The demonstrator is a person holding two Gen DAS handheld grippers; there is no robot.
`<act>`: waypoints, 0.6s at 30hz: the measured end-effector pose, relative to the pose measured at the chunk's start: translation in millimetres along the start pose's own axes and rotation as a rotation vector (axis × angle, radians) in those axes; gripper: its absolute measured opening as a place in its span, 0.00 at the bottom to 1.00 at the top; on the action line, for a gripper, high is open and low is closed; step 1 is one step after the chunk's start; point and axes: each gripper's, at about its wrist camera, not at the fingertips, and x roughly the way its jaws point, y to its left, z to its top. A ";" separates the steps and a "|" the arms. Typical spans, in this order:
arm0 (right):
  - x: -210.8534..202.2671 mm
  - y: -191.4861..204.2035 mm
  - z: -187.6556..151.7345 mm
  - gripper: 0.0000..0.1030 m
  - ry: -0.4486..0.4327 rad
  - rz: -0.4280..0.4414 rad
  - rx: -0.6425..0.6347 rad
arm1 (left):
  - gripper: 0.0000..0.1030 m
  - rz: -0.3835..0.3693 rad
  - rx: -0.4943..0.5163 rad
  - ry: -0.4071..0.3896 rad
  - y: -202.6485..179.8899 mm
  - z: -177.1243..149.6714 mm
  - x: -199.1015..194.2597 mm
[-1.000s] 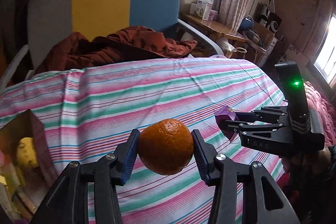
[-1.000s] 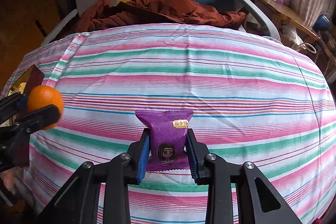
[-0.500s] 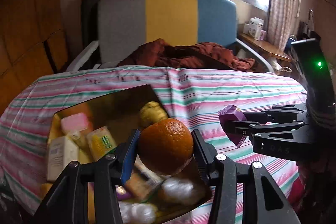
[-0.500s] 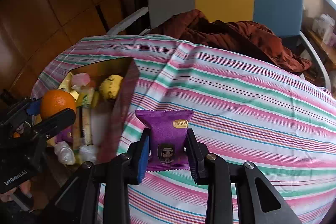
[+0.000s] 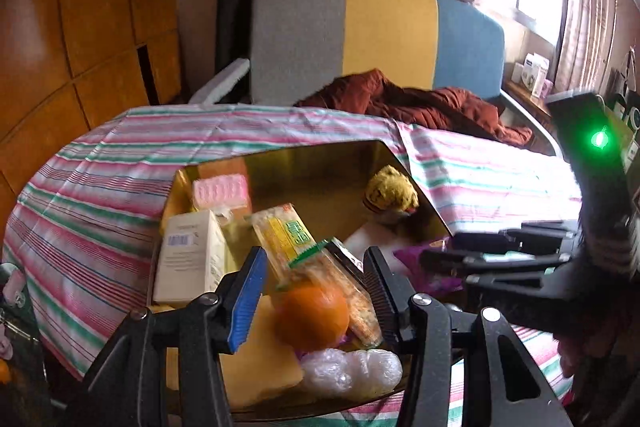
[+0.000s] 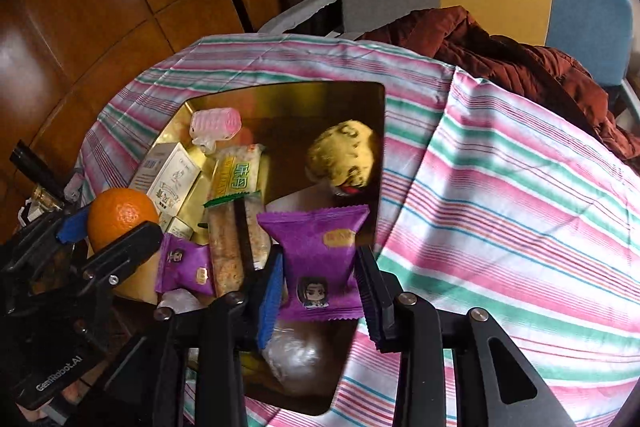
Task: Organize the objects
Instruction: 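Carry the orange and purple packet over the gold tray and open both tools, then withdraw both open tools from the gold tray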
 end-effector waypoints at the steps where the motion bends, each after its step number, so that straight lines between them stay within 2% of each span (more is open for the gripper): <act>1: 0.9 2.2 -1.6 0.39 0.001 -0.004 -0.001 | 0.51 0.008 -0.005 -0.011 1.2 0.1 -3.1; 3: 1.0 4.6 -4.6 0.40 0.001 -0.014 0.003 | 0.54 0.014 -0.014 -0.023 4.1 -0.6 -8.3; 7: -5.6 9.1 -13.1 0.50 -0.025 -0.036 0.017 | 0.65 0.037 -0.030 -0.033 5.8 -3.4 -20.2; 9: -10.8 12.0 -18.1 0.55 -0.043 -0.060 0.020 | 0.67 0.044 -0.038 -0.031 6.1 -4.7 -25.3; 11: -16.5 14.2 -24.2 0.66 -0.066 -0.074 0.033 | 0.68 0.044 -0.055 -0.029 7.9 -7.9 -30.5; 12: -19.3 15.3 -27.1 0.68 -0.075 -0.078 0.041 | 0.68 0.052 -0.059 -0.028 8.4 -9.5 -32.7; 15: -27.6 19.7 -36.9 0.77 -0.110 -0.109 0.058 | 0.70 0.101 -0.057 -0.031 6.0 -15.4 -39.3; 17: -32.7 22.8 -43.8 0.88 -0.136 -0.128 0.072 | 0.71 0.149 -0.046 -0.034 2.2 -19.2 -42.7; 18: -34.9 24.0 -46.9 0.90 -0.146 -0.134 0.078 | 0.71 0.170 -0.041 -0.033 0.7 -20.8 -43.4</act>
